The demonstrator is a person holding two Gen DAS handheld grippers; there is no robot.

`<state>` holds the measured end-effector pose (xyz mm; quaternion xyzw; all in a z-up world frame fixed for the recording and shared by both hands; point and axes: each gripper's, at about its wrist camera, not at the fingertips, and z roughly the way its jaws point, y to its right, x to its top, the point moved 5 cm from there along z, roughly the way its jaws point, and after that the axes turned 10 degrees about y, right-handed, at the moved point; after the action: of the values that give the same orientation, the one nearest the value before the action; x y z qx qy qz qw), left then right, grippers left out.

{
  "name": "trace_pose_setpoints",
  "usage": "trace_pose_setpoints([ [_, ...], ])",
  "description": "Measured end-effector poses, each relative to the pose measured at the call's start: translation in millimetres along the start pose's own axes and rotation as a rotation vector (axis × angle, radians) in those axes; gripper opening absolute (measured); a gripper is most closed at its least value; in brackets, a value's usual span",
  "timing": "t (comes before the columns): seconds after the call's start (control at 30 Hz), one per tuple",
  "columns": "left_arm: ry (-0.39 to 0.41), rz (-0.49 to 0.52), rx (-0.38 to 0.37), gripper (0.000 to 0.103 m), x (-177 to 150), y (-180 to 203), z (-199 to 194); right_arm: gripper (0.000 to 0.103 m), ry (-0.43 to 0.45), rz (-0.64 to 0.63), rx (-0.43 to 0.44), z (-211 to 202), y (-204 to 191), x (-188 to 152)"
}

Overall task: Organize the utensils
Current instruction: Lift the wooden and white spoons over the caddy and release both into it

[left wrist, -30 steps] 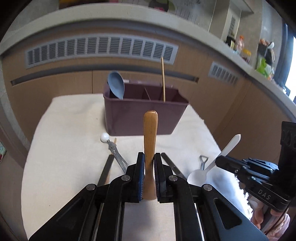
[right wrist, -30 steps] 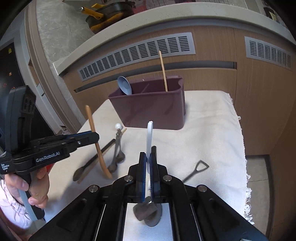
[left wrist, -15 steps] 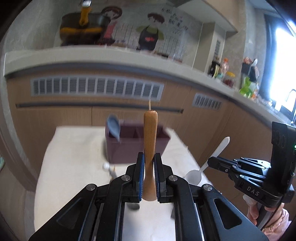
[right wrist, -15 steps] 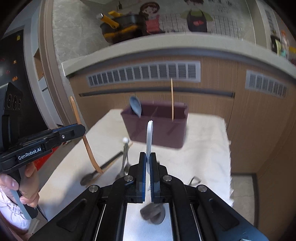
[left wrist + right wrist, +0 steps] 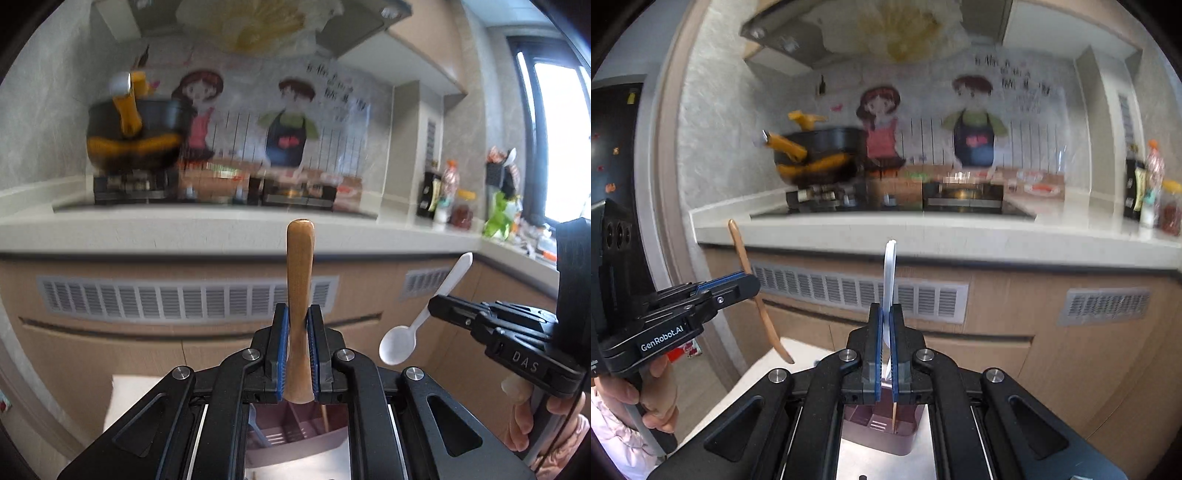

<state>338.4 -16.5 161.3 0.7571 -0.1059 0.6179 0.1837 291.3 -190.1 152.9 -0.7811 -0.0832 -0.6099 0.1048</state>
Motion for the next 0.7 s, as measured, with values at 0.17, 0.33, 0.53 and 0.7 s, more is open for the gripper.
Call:
trace_pose_setpoints([
  [0.17, -0.146, -0.055, -0.015, 0.010, -57, -23, 49, 0.004, -0.155, 0.032, 0.016, 52, 7, -56],
  [0.33, -0.256, -0.095, -0.019, 0.010, -104, -36, 79, 0.004, -0.275, 0.014, 0.025, 87, 4, -106],
  [0.53, -0.344, -0.116, -0.041, 0.011, -141, -39, 95, 0.004, -0.356, 0.008, 0.033, 107, 2, -146],
  [0.7, -0.354, -0.128, -0.056, 0.019, -145, -36, 90, 0.004, -0.379, 0.004, 0.035, 112, 0, -156],
])
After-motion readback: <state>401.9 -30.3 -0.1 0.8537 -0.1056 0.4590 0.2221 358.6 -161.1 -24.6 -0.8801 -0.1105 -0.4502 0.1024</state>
